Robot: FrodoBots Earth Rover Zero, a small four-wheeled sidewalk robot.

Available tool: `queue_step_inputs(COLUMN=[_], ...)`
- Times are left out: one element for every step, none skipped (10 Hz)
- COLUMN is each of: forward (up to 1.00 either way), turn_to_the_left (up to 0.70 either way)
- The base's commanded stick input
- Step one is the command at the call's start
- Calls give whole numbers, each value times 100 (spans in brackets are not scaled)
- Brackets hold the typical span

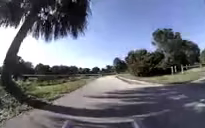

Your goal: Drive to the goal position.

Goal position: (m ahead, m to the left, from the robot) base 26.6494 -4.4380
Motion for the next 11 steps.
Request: queue_step_inputs(forward=[85,85,85,85,85,85,85,85,85,85,85], turn_to_the_left=[0,0,0,0,0,0,0,0,0,0,0])
